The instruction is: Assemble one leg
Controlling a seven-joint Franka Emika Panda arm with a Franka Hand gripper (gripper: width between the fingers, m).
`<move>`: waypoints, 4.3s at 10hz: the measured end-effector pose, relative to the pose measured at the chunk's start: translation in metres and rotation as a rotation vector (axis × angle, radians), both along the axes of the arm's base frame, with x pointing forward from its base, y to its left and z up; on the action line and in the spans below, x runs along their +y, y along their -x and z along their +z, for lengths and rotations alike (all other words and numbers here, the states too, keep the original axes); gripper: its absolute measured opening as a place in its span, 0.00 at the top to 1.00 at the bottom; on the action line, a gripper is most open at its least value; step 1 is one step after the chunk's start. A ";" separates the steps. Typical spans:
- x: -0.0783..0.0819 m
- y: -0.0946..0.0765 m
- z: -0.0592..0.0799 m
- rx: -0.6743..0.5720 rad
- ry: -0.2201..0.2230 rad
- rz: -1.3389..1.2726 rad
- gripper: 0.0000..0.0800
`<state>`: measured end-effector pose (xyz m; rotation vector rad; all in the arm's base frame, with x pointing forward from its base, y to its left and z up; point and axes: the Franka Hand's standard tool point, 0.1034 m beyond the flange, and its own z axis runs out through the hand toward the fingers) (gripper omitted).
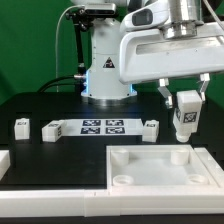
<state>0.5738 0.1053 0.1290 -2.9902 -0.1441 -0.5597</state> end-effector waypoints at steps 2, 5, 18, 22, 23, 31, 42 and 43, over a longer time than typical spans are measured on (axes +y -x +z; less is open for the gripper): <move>-0.001 -0.011 0.001 -0.042 -0.002 0.003 0.64; -0.004 -0.013 0.003 -0.240 -0.018 -0.017 0.64; 0.011 -0.038 -0.036 -0.220 -0.010 0.026 0.64; 0.011 -0.041 -0.037 -0.248 -0.011 0.024 0.64; 0.008 -0.041 -0.038 -0.248 -0.009 0.022 0.64; 0.006 -0.036 -0.049 -0.240 -0.006 0.022 0.64; 0.006 -0.034 -0.053 -0.213 -0.004 0.026 0.19; 0.007 -0.032 -0.056 -0.164 -0.003 0.032 0.19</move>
Offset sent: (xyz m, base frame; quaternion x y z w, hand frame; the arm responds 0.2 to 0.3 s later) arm 0.0000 0.0000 0.0000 0.0000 0.1790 0.0000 0.9838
